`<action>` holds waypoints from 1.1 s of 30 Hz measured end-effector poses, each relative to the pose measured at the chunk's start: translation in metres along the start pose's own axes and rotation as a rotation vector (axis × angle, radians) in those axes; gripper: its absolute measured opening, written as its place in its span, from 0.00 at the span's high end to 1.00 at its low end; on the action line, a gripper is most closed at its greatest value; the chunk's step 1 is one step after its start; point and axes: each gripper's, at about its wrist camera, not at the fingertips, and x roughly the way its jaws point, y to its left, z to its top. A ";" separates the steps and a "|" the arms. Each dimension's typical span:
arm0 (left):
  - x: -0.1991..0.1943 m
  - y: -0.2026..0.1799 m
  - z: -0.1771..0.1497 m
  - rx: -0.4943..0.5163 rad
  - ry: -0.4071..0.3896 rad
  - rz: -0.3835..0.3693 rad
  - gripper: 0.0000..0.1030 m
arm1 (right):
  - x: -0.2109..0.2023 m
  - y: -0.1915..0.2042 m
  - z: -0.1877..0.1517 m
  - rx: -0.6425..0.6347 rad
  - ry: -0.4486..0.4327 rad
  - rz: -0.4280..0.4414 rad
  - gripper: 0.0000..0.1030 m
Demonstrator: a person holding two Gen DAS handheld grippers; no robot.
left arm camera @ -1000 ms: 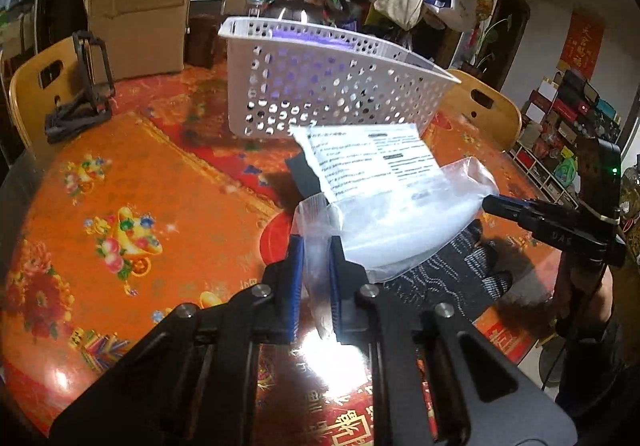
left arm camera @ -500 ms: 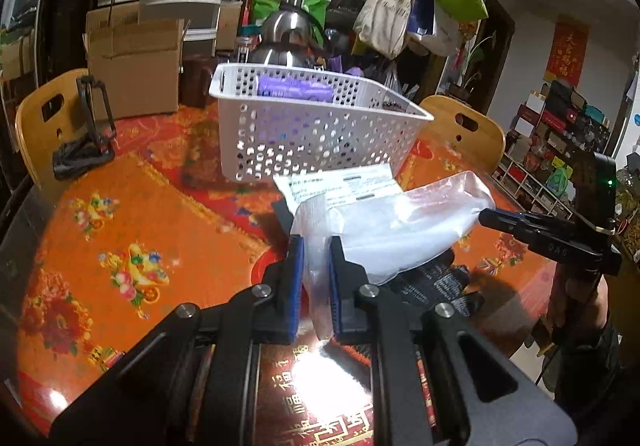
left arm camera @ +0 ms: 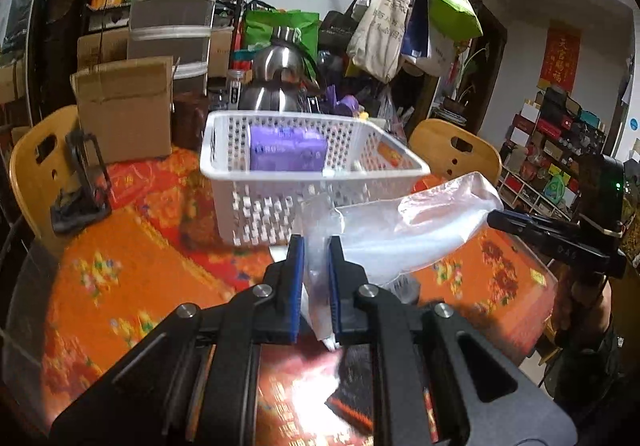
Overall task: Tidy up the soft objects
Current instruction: 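Carry the plastic bag into the white basket and open both tools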
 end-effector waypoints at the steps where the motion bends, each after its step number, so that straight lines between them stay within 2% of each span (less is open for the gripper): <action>1: 0.001 0.001 0.009 0.003 -0.004 0.002 0.90 | 0.002 0.002 0.009 -0.019 -0.002 -0.008 0.92; 7: 0.013 0.002 0.069 0.035 -0.064 0.051 0.91 | 0.024 -0.004 0.059 -0.041 -0.008 -0.052 0.93; 10: 0.029 0.005 0.098 0.030 -0.069 0.064 0.91 | 0.042 -0.012 0.083 -0.025 -0.008 -0.056 0.93; 14: 0.059 0.014 0.135 0.010 -0.051 0.091 0.91 | 0.071 -0.026 0.111 0.006 0.021 -0.061 0.93; 20: 0.120 0.032 0.172 -0.032 0.040 0.141 0.91 | 0.109 -0.048 0.129 0.030 0.049 -0.075 0.93; 26: 0.165 0.044 0.176 -0.059 0.106 0.159 0.91 | 0.129 -0.052 0.124 0.012 0.085 -0.092 0.93; 33: 0.180 0.052 0.158 -0.079 0.127 0.178 0.90 | 0.142 -0.047 0.113 -0.018 0.117 -0.114 0.92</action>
